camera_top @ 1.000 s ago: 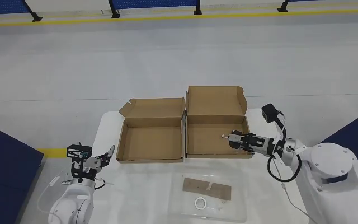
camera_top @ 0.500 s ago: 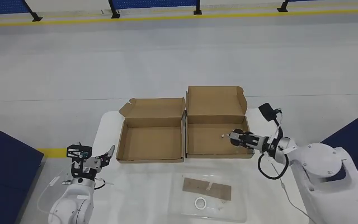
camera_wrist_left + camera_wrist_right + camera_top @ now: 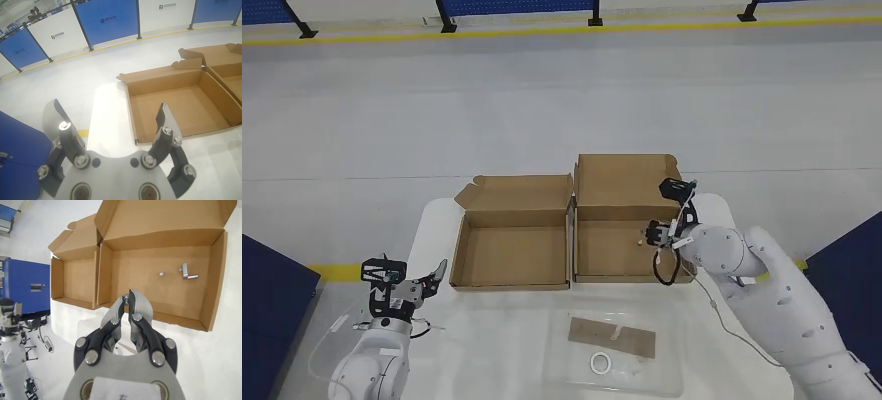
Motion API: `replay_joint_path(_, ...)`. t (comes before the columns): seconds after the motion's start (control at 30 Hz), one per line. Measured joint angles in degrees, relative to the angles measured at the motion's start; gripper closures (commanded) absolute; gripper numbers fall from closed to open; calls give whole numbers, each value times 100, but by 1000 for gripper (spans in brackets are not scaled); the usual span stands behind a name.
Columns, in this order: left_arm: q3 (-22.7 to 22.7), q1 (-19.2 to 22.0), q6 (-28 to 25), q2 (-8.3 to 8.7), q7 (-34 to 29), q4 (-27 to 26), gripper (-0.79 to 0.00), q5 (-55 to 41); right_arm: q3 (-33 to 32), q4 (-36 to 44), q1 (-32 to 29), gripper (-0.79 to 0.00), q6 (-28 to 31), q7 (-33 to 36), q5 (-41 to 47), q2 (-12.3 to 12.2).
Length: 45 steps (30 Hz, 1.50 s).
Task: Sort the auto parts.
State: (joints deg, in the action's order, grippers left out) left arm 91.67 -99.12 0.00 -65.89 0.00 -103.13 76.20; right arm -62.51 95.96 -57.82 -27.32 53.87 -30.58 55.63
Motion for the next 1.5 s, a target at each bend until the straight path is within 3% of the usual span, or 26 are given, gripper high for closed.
replay_joint_path(0.37, 0, 0, 0, 0, 0, 0, -785, 0, 1398, -2006, 1354, 0, 154, -149, -95, 543)
replay_joint_path(0.63, 0, 0, 0, 0, 0, 0, -785, 0, 2102, -3237, 1961, 0, 505, -409, 217, 1006)
replay_joint_path(1.13, 0, 0, 0, 0, 0, 0, -785, 0, 2138, -3305, 1899, 0, 489, -492, 134, 1019)
replay_joint_path(1.3, 0, 0, 0, 0, 0, 0, -785, 0, 2484, -3565, 2039, 0, 173, -404, -214, 1203)
replay_joint_path(1.5, 0, 0, 0, 0, 0, 0, -785, 0, 2773, -4155, 2311, 0, 199, -424, -114, 1516)
